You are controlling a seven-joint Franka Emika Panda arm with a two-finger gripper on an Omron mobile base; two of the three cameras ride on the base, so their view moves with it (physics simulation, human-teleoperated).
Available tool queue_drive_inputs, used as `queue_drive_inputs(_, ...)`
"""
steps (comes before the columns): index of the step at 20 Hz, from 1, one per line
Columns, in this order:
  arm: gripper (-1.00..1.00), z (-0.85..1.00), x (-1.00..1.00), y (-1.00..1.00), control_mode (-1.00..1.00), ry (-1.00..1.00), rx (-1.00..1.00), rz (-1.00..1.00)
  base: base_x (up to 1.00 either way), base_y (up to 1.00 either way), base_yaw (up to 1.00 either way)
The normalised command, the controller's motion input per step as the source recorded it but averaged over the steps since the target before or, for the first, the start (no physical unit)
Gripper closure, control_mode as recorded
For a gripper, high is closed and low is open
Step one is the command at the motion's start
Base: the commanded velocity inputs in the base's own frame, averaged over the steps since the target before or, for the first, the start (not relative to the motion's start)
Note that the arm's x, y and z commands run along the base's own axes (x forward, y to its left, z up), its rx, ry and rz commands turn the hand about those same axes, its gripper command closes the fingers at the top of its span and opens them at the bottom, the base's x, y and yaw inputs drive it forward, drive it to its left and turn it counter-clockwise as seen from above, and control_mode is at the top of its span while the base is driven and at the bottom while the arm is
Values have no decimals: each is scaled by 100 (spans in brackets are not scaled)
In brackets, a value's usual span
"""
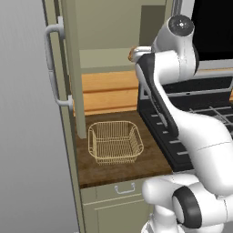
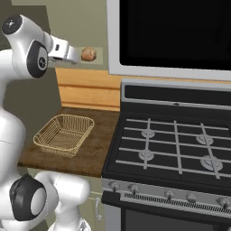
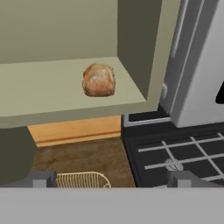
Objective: Open the cabinet, pick up the bread from the cabinet and place it in the basket. Then move the basket to the dining counter.
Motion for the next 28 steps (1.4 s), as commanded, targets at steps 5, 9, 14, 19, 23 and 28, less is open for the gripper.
queue_drive_inputs(5, -100, 0, 35, -17, -100, 1, 0, 0, 0, 0, 0)
queue_drive_inputs(9, -100, 0, 24, 0, -100, 0, 0, 0, 0, 0, 0)
queue_drive_inputs(14, -100, 0, 12, 0, -100, 0, 0, 0, 0, 0, 0)
queue_drive_inputs(19, -100, -3, 34, 0, -100, 0, 0, 0, 0, 0, 0)
queue_drive_inputs(23, -100, -12, 40, 0, -100, 0, 0, 0, 0, 0, 0)
queue_drive_inputs(28, -100, -9, 35, 5, -100, 0, 0, 0, 0, 0, 0)
